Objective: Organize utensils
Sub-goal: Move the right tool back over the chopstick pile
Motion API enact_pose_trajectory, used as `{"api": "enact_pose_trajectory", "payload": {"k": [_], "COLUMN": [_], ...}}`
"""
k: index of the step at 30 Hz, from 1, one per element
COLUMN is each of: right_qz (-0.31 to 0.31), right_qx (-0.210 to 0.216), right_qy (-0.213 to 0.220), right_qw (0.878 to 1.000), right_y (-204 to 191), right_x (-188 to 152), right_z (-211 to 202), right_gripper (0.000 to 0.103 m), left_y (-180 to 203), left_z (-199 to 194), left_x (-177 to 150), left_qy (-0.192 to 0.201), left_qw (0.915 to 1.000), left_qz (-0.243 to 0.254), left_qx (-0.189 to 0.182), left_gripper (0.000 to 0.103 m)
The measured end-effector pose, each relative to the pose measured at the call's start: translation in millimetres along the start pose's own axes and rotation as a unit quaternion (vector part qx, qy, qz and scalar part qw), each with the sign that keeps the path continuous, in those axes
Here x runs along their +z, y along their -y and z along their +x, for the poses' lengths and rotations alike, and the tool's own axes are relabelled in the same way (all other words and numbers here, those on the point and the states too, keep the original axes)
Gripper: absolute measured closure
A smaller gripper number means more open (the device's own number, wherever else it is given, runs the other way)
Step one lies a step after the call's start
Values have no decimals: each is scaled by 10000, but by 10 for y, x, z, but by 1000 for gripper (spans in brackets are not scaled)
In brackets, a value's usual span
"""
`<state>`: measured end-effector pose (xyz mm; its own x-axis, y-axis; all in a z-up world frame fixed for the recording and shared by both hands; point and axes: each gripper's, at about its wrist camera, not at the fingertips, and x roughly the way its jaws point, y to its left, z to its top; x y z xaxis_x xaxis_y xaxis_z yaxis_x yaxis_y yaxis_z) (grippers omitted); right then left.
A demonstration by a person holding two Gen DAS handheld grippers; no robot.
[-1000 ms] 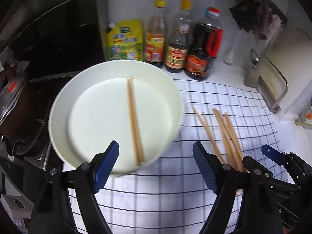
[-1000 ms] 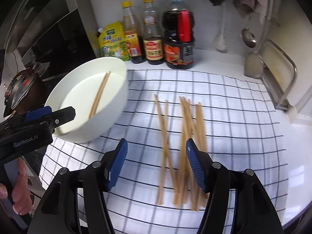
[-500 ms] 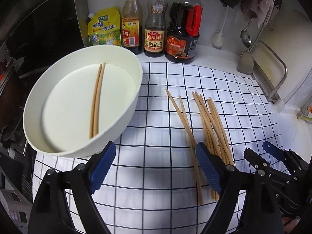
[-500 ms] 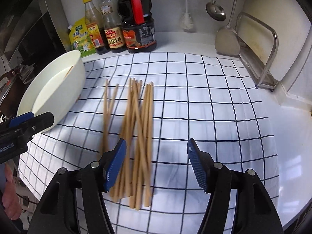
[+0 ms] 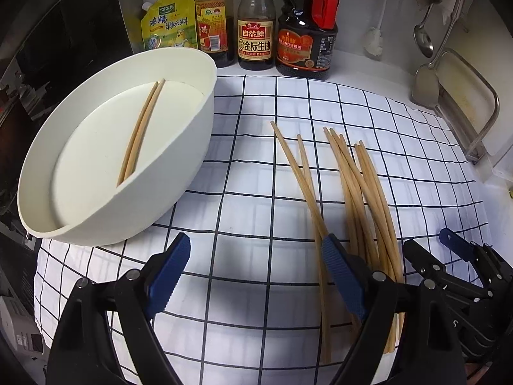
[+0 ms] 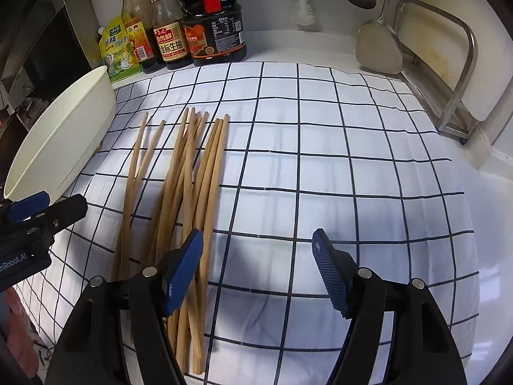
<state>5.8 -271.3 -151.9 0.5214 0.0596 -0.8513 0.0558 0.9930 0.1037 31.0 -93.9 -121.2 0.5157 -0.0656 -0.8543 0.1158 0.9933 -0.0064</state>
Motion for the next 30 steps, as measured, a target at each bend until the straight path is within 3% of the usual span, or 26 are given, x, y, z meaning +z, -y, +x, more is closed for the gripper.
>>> {"api": "enact_pose_trajectory", "payload": {"k": [17,30], "right_qz": [-312,-120], "right_qx": [-113,-201], "right_qy": [-243,-130], "right_qw": [9992,9996], "right_y": [-52,118], "right_x": [-37,-85], "right_z": [103,66], "right_gripper": [35,35], "left_y": [157,228], "left_z": [143,301], "left_x": [10,-12], "left_qy": [-107,-186], "left_qw": [9999,9996], "left_qz": [-43,-36], "left_qx": [59,189], "left_gripper": [20,20]}}
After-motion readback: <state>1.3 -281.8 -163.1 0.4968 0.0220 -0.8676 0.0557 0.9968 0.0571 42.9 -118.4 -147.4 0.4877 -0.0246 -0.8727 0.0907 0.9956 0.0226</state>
